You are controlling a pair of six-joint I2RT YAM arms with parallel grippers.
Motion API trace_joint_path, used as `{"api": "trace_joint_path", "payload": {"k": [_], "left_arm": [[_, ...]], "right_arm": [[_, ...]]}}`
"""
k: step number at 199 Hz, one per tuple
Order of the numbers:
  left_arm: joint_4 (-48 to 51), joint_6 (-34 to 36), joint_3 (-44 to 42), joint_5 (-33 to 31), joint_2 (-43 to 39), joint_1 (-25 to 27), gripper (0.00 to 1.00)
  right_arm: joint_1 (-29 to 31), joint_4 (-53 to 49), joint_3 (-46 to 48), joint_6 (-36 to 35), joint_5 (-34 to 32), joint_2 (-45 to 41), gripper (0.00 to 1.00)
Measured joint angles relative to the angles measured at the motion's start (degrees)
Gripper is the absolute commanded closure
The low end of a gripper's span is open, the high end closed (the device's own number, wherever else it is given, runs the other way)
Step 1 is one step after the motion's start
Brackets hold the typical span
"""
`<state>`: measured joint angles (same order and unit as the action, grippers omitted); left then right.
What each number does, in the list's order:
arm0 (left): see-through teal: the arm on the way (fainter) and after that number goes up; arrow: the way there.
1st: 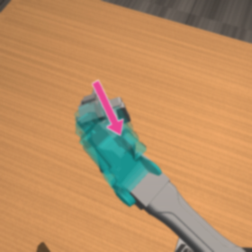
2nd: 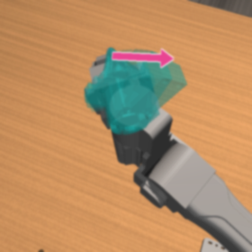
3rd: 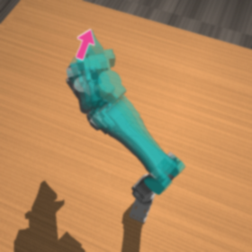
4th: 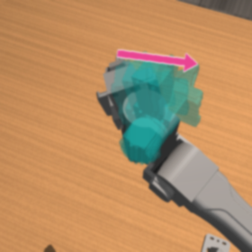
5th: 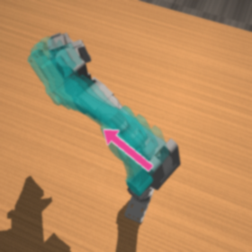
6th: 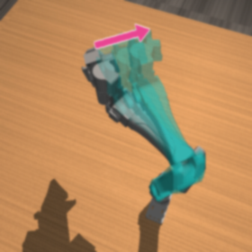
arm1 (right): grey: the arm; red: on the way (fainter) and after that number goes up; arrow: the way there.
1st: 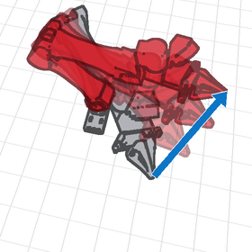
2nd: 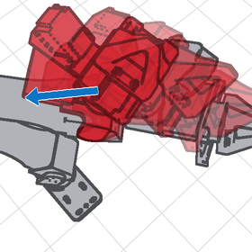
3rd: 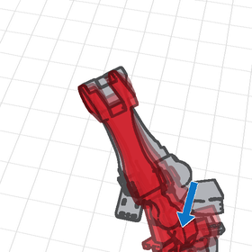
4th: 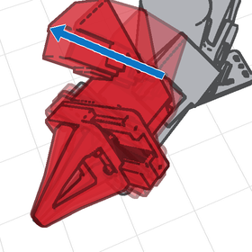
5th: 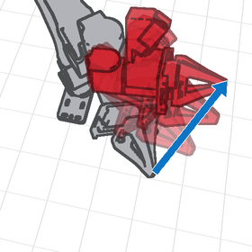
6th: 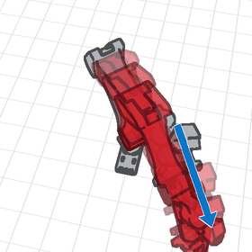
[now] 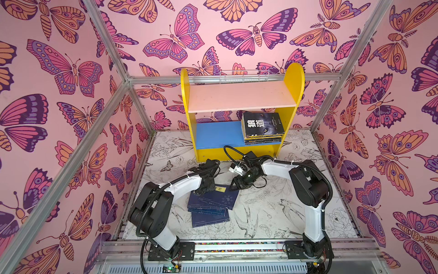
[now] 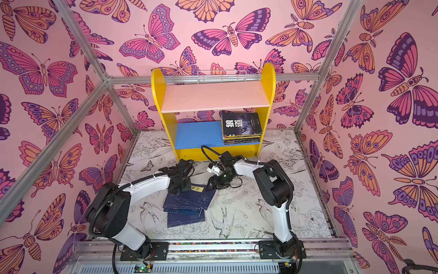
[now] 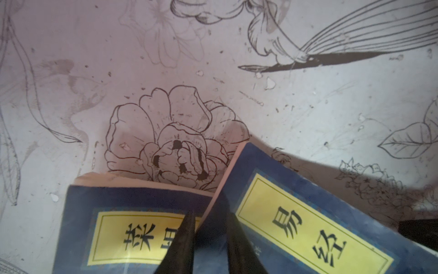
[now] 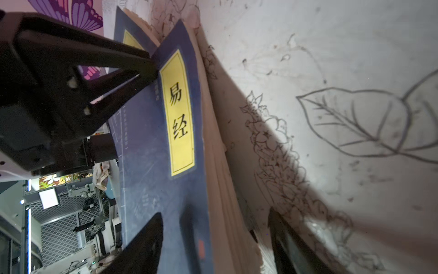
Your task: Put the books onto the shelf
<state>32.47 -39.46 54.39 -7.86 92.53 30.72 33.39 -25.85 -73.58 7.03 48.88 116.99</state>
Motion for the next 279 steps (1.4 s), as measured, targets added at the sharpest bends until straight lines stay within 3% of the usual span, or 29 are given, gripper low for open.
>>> {"api": "trace_joint_path", "payload": {"k": [35, 62, 86, 137, 155, 201, 240, 279], "left_arm": [[-0.4, 0.0, 0.0, -0.4, 0.1, 0.0, 0.74], [-1.0, -0.1, -0.1, -0.7, 0.2, 0.0, 0.73], [-1.0, -0.2, -0.1, -0.8, 0.2, 0.0, 0.71], [0.1, 0.4, -0.1, 1.8, -3.8, -2.5, 0.61], [0.6, 1.3, -0.1, 5.2, -8.5, -5.3, 0.47], [-0.8, 3.9, 0.2, 19.8, -23.6, -14.2, 0.24], [-4.8, 4.5, -0.5, 31.5, -26.7, -15.0, 0.03], [-14.4, 0.9, -6.4, 39.6, -27.3, -15.0, 0.02]], "right_arm": [[0.0, 0.8, 2.6, -0.8, 3.1, -0.8, 0.56], [0.0, 1.7, 2.7, -0.6, 4.8, -2.4, 0.89], [0.0, 2.4, 2.7, 0.6, 6.4, -3.6, 1.00], [-0.1, 6.4, 4.2, 5.1, 6.6, -7.3, 1.00], [-0.9, 9.0, 4.8, 6.9, 6.8, -9.8, 1.00], [-7.3, 23.2, 10.4, 18.2, 8.3, -19.5, 1.00], [-8.7, 32.4, 11.6, 25.9, 9.7, -23.1, 1.00], [-8.6, 35.4, 11.6, 29.1, 12.0, -24.7, 1.00]]}}
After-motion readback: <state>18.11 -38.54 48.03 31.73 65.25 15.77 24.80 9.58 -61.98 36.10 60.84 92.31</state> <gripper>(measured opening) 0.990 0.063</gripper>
